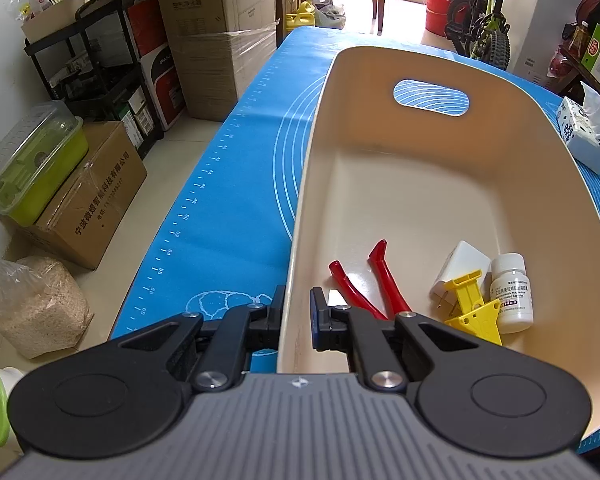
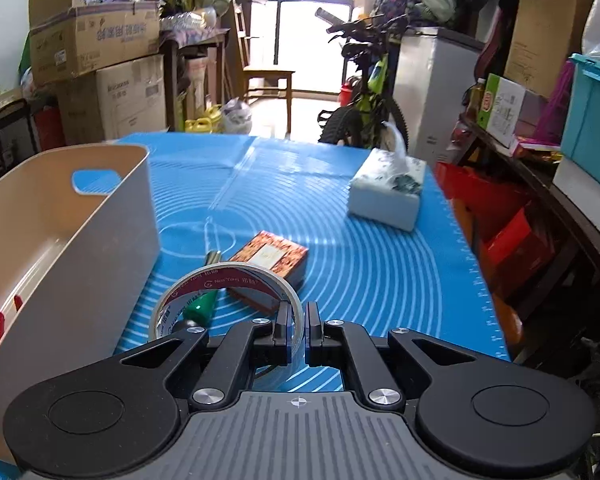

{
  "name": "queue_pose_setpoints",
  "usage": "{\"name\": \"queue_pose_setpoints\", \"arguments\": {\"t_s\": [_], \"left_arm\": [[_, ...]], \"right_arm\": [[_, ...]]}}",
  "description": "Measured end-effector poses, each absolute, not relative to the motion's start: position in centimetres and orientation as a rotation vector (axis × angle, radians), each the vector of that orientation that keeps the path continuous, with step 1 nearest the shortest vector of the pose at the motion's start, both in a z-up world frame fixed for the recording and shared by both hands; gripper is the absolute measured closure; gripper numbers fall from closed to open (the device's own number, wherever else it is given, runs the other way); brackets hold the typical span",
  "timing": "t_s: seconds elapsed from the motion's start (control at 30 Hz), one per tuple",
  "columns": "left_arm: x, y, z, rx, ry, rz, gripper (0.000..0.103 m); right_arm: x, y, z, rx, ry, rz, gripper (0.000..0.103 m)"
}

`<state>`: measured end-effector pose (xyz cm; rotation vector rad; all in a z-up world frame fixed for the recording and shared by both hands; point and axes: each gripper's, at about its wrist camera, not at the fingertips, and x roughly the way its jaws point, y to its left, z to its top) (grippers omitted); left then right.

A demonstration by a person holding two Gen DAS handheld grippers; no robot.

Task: Organize rigid objects
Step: 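Lift the tape roll, carry it into the basket and release it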

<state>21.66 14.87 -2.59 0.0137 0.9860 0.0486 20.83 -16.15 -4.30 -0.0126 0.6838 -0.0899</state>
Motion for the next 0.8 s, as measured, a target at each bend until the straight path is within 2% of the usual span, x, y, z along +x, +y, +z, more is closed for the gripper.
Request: {"name": "queue_pose_setpoints", "arguments": {"t_s": [0.43, 0.8], "left_arm": [[21.6, 15.0, -2.5, 0.016, 0.986, 0.046, 0.090], [21.5, 15.0, -2.6, 0.015, 0.985, 0.045, 0.090]], "right_arm": [[20.1, -15.1, 0.7, 0.018, 0.550, -0.053, 0.087], [20.8, -10.1, 3.1, 0.033, 0.482, 0.078, 0.087]]}}
